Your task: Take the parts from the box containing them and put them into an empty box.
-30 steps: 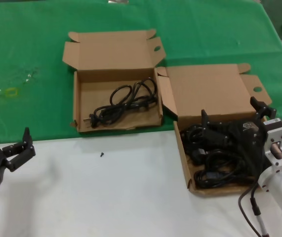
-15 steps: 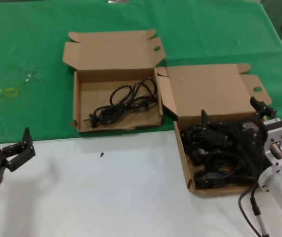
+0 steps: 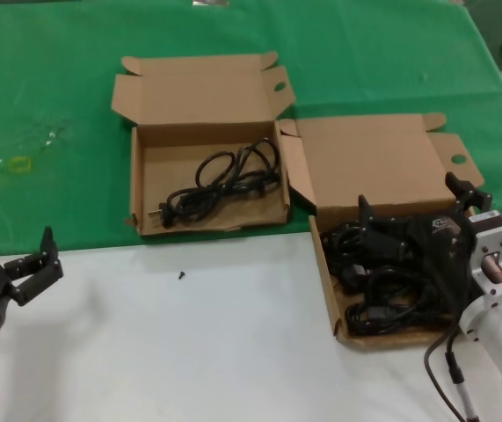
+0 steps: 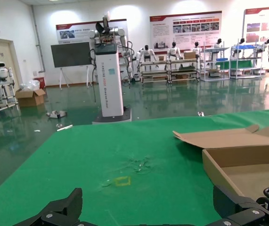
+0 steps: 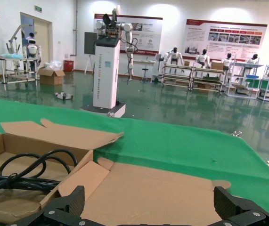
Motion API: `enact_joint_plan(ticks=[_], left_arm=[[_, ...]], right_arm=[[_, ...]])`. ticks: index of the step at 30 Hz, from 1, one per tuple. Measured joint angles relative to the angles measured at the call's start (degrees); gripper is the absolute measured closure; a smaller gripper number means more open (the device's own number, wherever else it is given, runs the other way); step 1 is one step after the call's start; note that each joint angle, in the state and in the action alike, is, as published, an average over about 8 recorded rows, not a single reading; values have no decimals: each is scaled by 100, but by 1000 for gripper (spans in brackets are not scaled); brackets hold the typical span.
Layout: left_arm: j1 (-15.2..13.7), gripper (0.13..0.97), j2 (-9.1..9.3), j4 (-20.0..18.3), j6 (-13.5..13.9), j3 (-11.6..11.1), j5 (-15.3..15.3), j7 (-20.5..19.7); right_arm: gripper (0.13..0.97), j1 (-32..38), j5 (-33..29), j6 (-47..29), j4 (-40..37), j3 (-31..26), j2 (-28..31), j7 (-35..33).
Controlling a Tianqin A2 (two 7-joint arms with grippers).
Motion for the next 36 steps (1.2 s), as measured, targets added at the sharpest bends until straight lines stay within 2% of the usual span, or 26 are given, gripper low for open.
enact_joint_plan(ticks=[36], left_arm=[[0, 132, 0, 0, 0, 0, 0, 0]], right_arm=[[129, 0, 0, 0, 0, 0, 0, 0]])
